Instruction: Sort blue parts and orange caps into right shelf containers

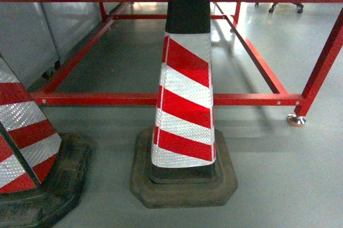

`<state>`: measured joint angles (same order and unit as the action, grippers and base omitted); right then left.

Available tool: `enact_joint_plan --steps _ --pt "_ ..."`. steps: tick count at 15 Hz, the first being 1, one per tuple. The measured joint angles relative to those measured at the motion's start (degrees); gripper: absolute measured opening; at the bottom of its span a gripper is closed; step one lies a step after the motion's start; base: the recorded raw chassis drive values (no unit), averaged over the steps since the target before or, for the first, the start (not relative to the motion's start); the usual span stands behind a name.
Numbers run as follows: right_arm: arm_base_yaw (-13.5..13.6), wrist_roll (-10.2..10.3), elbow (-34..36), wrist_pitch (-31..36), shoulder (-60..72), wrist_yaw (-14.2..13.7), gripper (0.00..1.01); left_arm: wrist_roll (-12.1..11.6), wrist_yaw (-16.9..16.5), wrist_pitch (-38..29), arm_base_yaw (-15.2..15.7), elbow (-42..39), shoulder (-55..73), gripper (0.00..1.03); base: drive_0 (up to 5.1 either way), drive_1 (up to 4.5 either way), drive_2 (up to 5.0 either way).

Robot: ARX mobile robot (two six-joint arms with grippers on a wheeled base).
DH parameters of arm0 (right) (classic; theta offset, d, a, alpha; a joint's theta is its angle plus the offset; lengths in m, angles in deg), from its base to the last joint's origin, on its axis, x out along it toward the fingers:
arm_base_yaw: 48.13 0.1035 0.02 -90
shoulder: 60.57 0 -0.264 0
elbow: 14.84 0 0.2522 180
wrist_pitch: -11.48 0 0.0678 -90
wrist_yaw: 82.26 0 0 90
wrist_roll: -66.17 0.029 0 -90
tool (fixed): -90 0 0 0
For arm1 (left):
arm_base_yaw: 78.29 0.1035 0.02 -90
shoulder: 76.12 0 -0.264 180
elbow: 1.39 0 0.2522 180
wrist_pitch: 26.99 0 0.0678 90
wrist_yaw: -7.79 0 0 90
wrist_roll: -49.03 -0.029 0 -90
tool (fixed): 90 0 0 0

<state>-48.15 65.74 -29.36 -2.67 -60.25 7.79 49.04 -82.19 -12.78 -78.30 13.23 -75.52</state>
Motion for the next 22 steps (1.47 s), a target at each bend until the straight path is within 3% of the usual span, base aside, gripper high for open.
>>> enact_joint_plan --steps 22 --pt "0.0 0.46 0.0 0.7 0.0 -0.02 0.98 -0.04 0.11 -0.85 0.0 0.07 0.02 0.98 0.0 0.0 0.0"
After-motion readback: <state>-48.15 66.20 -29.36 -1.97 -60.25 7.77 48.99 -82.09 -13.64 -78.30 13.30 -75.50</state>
